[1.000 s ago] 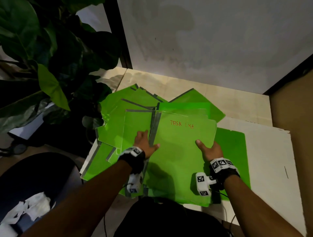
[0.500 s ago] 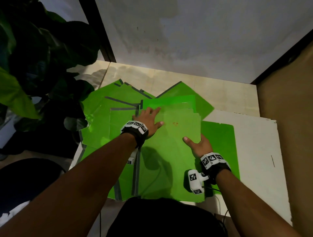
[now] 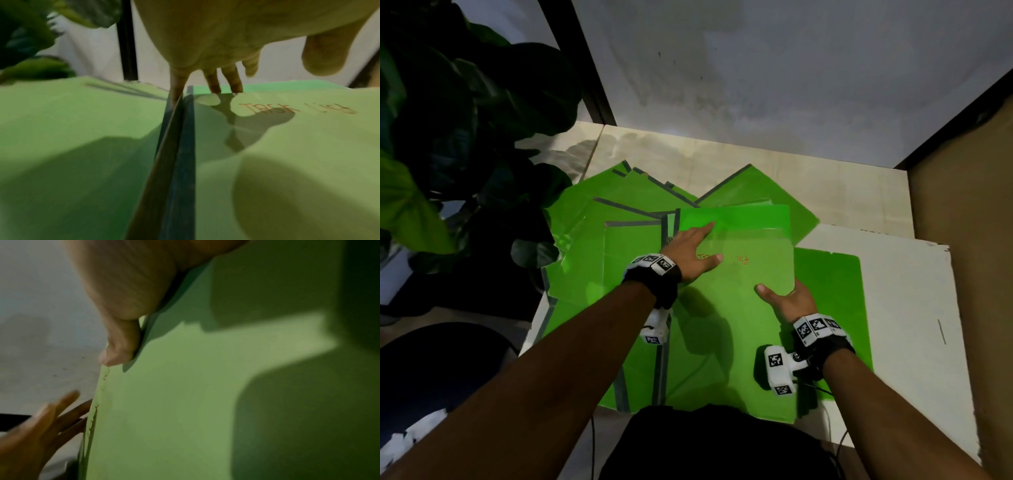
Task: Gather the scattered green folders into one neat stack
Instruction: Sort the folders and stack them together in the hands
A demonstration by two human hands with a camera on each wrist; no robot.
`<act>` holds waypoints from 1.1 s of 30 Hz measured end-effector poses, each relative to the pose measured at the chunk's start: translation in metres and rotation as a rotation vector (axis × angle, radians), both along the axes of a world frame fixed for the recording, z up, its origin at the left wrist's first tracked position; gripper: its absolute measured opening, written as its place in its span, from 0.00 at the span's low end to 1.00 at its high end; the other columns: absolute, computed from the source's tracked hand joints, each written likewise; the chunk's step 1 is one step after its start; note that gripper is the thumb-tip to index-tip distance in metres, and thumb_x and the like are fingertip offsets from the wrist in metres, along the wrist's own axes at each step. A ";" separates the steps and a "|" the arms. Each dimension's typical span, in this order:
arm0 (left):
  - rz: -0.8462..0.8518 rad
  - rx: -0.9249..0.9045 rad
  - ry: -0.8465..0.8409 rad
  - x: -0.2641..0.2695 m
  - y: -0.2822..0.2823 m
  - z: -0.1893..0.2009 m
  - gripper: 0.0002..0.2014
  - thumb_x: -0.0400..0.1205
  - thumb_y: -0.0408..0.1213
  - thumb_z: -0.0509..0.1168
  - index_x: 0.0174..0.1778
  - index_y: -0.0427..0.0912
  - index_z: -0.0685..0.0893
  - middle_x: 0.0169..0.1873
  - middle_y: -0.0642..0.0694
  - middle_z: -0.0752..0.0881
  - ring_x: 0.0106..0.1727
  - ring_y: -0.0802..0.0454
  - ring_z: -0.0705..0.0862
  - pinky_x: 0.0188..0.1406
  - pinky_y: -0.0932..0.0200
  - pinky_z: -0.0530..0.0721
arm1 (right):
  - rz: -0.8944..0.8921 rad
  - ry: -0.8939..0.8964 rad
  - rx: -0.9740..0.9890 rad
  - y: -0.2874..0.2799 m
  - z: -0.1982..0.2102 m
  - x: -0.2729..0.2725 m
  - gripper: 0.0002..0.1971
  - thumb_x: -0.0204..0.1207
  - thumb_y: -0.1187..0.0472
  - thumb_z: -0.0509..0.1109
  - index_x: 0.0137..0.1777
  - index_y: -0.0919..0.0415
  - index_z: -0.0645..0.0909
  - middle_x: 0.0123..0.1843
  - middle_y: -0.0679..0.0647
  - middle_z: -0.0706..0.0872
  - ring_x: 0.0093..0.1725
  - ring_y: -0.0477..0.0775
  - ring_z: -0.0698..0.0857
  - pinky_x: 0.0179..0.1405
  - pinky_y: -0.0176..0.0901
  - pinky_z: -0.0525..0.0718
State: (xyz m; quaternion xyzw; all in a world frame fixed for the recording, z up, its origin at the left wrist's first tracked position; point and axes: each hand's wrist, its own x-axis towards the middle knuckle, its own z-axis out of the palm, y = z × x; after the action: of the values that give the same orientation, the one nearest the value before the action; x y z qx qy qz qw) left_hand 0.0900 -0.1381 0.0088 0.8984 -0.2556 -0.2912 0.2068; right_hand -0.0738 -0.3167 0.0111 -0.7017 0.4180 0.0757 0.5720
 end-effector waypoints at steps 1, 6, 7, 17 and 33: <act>0.114 -0.060 -0.019 -0.003 0.004 -0.001 0.42 0.77 0.63 0.61 0.82 0.59 0.47 0.83 0.47 0.54 0.83 0.41 0.54 0.79 0.39 0.55 | -0.011 -0.010 0.009 -0.002 0.001 -0.001 0.25 0.69 0.57 0.80 0.64 0.60 0.80 0.62 0.57 0.86 0.54 0.53 0.82 0.57 0.43 0.75; 0.648 -0.263 0.316 -0.015 0.036 0.000 0.48 0.73 0.55 0.71 0.82 0.42 0.53 0.80 0.40 0.63 0.77 0.40 0.68 0.74 0.48 0.68 | -0.073 -0.047 0.031 -0.015 0.012 0.000 0.24 0.70 0.57 0.79 0.64 0.59 0.80 0.58 0.54 0.85 0.56 0.54 0.82 0.59 0.44 0.74; 0.618 -0.281 0.399 -0.019 0.040 0.000 0.46 0.73 0.54 0.72 0.81 0.41 0.57 0.77 0.41 0.68 0.73 0.40 0.72 0.72 0.49 0.72 | -0.088 -0.052 0.039 -0.016 0.014 0.003 0.23 0.71 0.57 0.79 0.65 0.59 0.79 0.57 0.53 0.84 0.56 0.53 0.81 0.59 0.45 0.74; 0.923 -0.483 0.415 -0.026 0.106 0.008 0.32 0.65 0.42 0.79 0.62 0.36 0.74 0.41 0.45 0.76 0.47 0.45 0.76 0.36 0.58 0.75 | 0.125 -0.002 -0.071 0.015 0.002 0.057 0.27 0.82 0.45 0.64 0.75 0.61 0.72 0.68 0.57 0.80 0.72 0.59 0.76 0.70 0.47 0.71; 1.270 -0.234 0.418 -0.029 0.226 -0.012 0.25 0.75 0.38 0.74 0.65 0.31 0.79 0.59 0.29 0.84 0.51 0.38 0.83 0.53 0.49 0.81 | 0.250 0.439 -0.489 -0.005 -0.042 0.030 0.35 0.71 0.41 0.73 0.77 0.48 0.68 0.81 0.62 0.58 0.81 0.68 0.55 0.75 0.74 0.62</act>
State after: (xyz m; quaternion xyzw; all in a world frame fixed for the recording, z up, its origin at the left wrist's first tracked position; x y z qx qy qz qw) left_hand 0.0605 0.0881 -0.0036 0.7706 0.3373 -0.2513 0.4788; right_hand -0.0443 -0.3219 -0.0312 -0.8307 0.4479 0.1917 0.2696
